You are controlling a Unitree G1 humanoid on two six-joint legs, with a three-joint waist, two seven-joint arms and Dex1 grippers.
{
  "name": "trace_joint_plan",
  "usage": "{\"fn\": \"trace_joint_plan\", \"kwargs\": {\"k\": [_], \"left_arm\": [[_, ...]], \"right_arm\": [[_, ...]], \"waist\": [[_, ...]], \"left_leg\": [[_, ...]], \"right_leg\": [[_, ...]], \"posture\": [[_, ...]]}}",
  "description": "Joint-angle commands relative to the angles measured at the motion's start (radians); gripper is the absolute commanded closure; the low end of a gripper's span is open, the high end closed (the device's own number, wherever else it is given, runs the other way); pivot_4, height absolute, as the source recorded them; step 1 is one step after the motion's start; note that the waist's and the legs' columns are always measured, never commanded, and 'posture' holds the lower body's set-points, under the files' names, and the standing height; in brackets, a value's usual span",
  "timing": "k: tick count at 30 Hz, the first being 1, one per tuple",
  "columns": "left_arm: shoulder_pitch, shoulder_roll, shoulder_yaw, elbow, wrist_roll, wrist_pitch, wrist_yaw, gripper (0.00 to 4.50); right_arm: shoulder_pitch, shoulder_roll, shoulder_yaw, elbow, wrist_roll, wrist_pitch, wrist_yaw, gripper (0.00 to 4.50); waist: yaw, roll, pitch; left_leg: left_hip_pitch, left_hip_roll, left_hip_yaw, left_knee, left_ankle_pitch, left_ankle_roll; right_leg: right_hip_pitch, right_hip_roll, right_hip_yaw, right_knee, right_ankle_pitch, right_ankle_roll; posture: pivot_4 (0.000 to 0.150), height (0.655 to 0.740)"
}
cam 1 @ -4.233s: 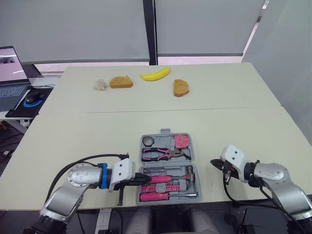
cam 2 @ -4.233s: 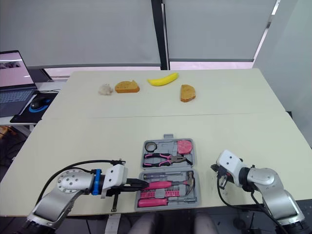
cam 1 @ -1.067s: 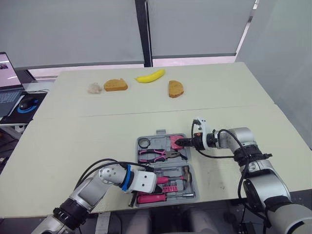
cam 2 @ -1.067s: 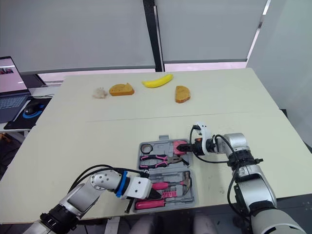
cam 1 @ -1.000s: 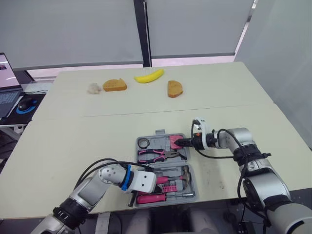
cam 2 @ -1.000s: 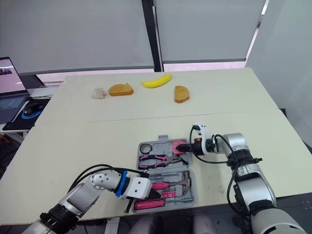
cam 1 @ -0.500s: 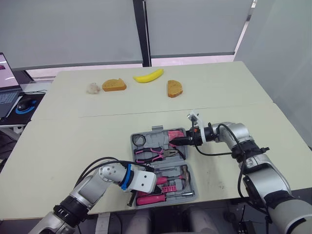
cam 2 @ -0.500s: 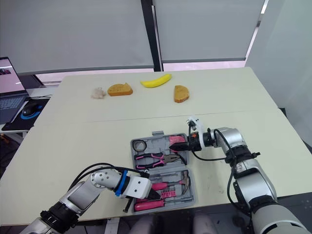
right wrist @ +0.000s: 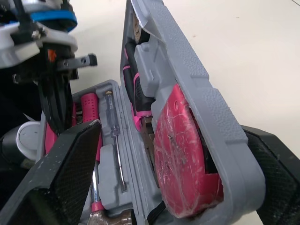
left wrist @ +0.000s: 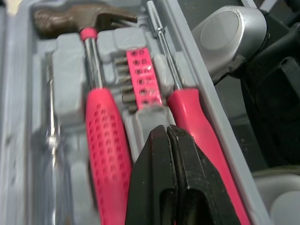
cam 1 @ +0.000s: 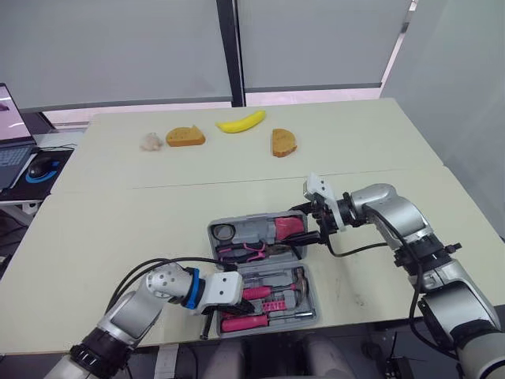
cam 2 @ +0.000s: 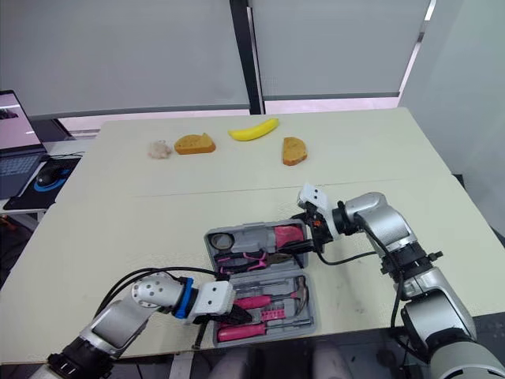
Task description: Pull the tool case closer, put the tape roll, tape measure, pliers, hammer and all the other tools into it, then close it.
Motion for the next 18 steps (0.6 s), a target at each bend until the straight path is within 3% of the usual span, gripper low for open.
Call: {"fn": "trace_joint_plan", "kwargs": {"k": [1, 8, 12, 18], "left_arm": [[0.052, 0.055, 0.092, -0.122, -0.136, 0.123, -0.026, 4.5], [0.245, 0.22, 0.297, -0.177, -0.301, 0.318, -0.05, 4.5], [0.313, 0.265, 0.362, -0.118, -0.29, 0.312, -0.044, 4.5], [0.333, 0.251, 0.404, -0.028, -0.244, 0.287, 0.018, 4.5]], "right_arm": [[0.016, -0.038, 0.011, -0.126, -0.011, -0.026, -0.001, 0.04], [0.118, -0.171, 0.012, -0.429, -0.006, 0.022, -0.012, 0.04], [0.196, -0.265, -0.036, -0.6, 0.03, 0.065, -0.024, 0.04], [0.366, -0.478, -0.125, -0.794, 0.083, 0.076, 0.011, 0.04]], "waist": [[0.001, 0.0, 0.0], [0.009, 0.0, 0.002], [0.02, 0.0, 0.003], [0.041, -0.001, 0.004]], "left_leg": [[0.0, 0.0, 0.0, 0.0, 0.0, 0.0], [-0.001, 0.0, -0.001, -0.001, 0.0, 0.0], [-0.001, 0.0, -0.001, -0.001, 0.0, 0.0], [-0.001, 0.0, -0.001, -0.001, -0.001, 0.0]], "right_leg": [[0.0, 0.0, 0.0, 0.0, 0.0, 0.0], [0.0, 0.0, -0.001, -0.002, 0.0, 0.0], [0.001, -0.001, -0.002, -0.006, 0.0, 0.0], [0.002, -0.002, -0.002, -0.008, 0.0, 0.0]], "posture": [[0.15, 0.74], [0.15, 0.74], [0.15, 0.74], [0.15, 0.74]]}}
